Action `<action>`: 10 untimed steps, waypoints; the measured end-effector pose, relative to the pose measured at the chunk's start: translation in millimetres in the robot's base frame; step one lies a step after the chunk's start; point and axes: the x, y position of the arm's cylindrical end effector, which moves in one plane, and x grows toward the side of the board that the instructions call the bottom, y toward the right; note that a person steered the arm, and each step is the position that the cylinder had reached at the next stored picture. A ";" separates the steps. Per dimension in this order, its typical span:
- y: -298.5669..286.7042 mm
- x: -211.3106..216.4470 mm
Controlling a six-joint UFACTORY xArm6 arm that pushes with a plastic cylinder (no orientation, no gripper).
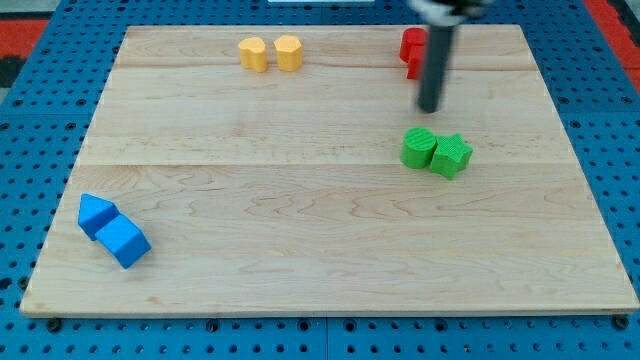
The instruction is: Separate the red blocks
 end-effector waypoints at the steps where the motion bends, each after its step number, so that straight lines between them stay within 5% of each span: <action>1: 44.5 -58.9; 2: 9.6 -96.5; 4: -82.0 -95.8; 7: -77.0 -48.4; 10: -124.2 -68.1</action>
